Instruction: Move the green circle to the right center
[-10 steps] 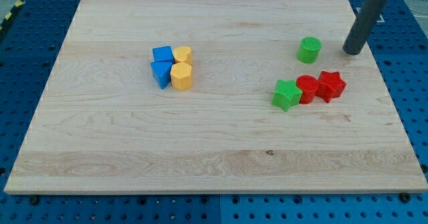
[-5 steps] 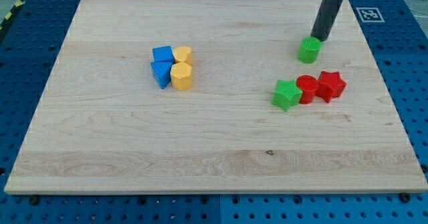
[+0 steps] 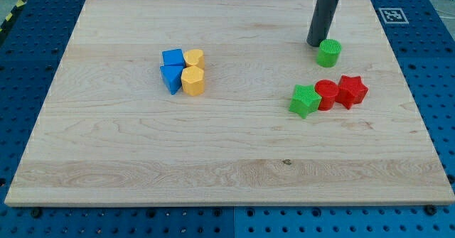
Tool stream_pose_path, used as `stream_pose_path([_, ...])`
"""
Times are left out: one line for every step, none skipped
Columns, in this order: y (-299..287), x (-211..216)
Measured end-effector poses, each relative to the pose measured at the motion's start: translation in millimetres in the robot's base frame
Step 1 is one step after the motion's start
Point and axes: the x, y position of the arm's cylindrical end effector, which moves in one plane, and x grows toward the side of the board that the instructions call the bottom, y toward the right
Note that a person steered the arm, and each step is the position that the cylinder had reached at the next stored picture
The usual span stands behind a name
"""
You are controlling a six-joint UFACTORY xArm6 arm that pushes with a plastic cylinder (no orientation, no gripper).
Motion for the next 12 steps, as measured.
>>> stream_pose_path([1.2,3.8])
stream_pose_path([0.9,3.8])
stream_pose_path([-0.4,7.3])
stream_pose_path([-0.4,22.2])
stream_pose_path([0.0,27.5])
stream_pose_path([-1.2,27.5])
stream_pose_path([-6.5,27.5])
stream_pose_path([-9.1,27.6])
stream_pose_path([-9.1,28.2])
stream_pose_path([-0.9,30.2])
stream_pose_path([1.1,30.2])
stream_pose_path([1.1,30.9])
